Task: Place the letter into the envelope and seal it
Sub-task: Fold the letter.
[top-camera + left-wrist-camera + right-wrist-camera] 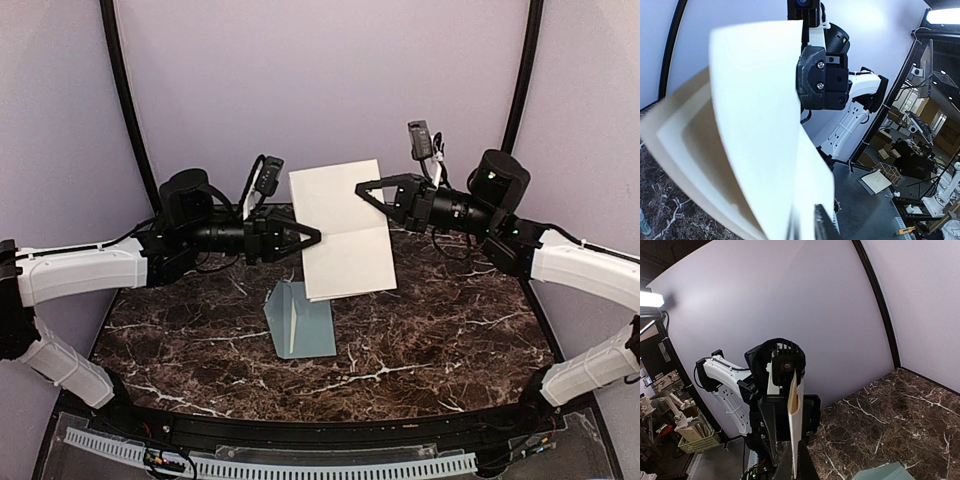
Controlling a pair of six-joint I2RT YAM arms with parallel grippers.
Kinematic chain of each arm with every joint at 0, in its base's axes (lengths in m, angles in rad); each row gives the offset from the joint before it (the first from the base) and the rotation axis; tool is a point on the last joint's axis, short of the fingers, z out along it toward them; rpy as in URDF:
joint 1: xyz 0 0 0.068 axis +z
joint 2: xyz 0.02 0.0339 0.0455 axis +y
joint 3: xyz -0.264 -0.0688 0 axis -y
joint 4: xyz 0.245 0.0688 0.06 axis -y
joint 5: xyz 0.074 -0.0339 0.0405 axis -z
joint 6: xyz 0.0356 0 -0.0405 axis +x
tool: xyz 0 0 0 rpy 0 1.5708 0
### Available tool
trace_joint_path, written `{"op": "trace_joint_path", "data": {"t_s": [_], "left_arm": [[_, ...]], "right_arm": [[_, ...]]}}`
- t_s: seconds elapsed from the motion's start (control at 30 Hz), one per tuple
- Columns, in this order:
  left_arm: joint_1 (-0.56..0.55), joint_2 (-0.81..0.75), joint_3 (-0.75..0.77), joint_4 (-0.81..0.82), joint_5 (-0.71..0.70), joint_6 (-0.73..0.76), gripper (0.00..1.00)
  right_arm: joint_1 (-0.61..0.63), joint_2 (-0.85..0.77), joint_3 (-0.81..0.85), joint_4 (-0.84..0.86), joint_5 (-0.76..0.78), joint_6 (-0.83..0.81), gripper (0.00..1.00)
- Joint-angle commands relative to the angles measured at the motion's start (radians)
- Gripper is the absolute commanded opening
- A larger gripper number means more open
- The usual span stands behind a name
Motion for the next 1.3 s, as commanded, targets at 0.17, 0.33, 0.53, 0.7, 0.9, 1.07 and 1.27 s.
{"op": "trace_joint_path", "data": {"t_s": [0.17,0.33,0.53,0.7,0.9,1.07,1.27], "left_arm": [[0.024,-0.017,0.017,0.093,0.028,-0.044,0.48],[0.038,-0.027,-0.004,0.141,0.026,-0.081,0.33],[0.038,-0.021,-0.015,0.163,0.014,-0.093,0.02],[0.047,-0.026,-0.02,0.173,-0.031,-0.088,0.0],[0.071,-0.033,-0.022,0.215,-0.016,-0.111,0.0],[0.081,-0.027,-0.018,0.234,0.01,-0.133,0.0],[0.084,-0.004,0.006,0.193,0.066,-0.122,0.0]], "right_arm": [[-0.005,-0.004,0.006,0.026,0.006,-0.006,0.0],[-0.005,-0.018,0.001,0.027,0.018,-0.004,0.0],[-0.004,-0.01,0.005,0.025,0.009,0.001,0.12],[-0.012,-0.038,-0.013,-0.01,0.032,-0.016,0.55],[-0.04,-0.079,-0.057,-0.073,0.044,-0.026,0.68],[-0.048,-0.074,-0.07,-0.102,0.002,-0.031,0.52],[-0.047,-0.046,-0.05,-0.065,-0.055,-0.022,0.37]]}}
